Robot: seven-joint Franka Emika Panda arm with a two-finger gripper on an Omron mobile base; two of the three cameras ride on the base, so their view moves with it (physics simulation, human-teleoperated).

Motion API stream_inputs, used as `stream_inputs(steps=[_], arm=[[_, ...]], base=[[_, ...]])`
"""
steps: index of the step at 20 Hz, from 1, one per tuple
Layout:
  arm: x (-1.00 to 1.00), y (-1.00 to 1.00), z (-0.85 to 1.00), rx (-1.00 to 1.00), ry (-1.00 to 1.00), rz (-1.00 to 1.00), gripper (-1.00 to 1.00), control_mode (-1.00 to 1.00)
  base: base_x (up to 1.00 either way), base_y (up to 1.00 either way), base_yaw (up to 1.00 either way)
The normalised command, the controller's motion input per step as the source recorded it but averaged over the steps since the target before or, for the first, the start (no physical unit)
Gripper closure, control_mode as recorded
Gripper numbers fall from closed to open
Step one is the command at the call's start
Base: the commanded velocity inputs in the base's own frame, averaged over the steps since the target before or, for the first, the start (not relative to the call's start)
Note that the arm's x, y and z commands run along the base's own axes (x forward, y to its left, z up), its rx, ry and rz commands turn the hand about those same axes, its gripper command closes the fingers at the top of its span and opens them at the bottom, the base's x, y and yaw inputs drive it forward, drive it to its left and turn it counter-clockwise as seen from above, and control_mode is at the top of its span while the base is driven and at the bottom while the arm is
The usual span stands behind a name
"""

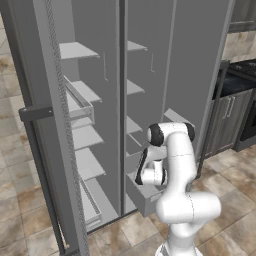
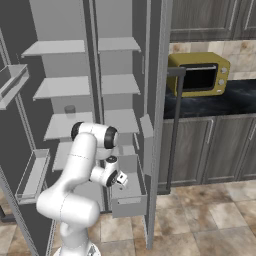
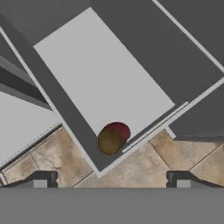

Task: Take the kiwi and potato from the fridge shelf and place them in the freezer drawer to begin freezing them.

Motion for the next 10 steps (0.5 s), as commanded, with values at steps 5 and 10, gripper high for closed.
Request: stream_inputs(steps=[5, 10], arm=[[0.00, 0.00, 0.82, 0.00, 0.00, 0.00, -1.00, -1.00], [-0.10, 0.00, 0.72, 0.00, 0.00, 0.00, -1.00, -1.00]], base=[[0.00, 0.00, 0.00], [0.00, 0.00, 0.00]])
